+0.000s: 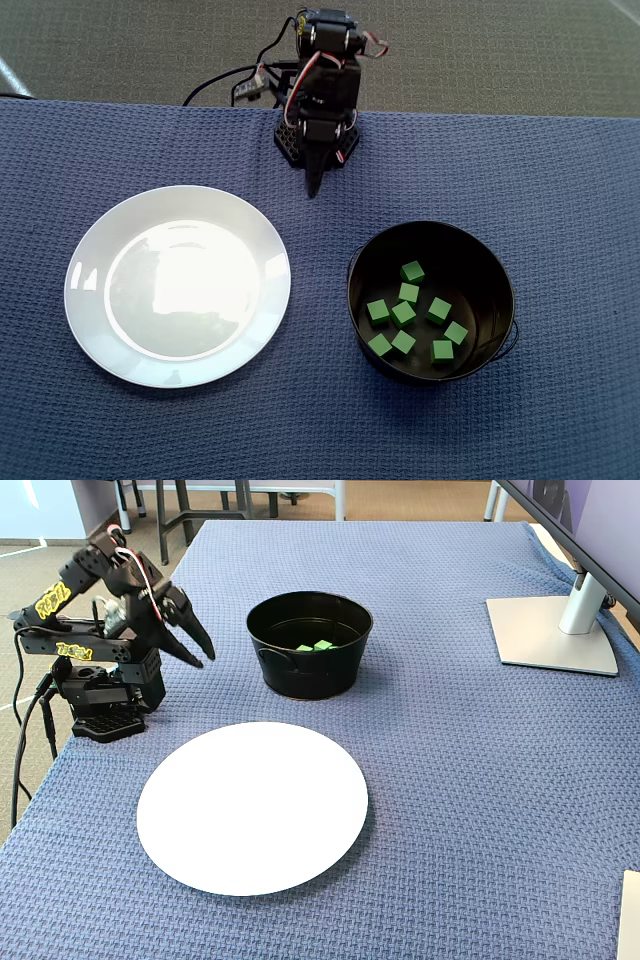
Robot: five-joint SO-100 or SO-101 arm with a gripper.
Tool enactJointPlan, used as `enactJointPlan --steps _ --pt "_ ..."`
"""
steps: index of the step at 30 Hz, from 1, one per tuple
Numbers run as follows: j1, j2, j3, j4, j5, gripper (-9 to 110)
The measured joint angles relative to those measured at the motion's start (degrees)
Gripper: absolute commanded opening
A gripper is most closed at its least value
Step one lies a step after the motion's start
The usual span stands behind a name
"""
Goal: Pick up the green cubes from the white plate and place them in the black recipient
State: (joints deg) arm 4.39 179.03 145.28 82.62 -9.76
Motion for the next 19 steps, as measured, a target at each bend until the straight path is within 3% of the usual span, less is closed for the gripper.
enactJointPlan --steps 19 --pt "0.26 0.79 5.71 -1.85 0.18 0"
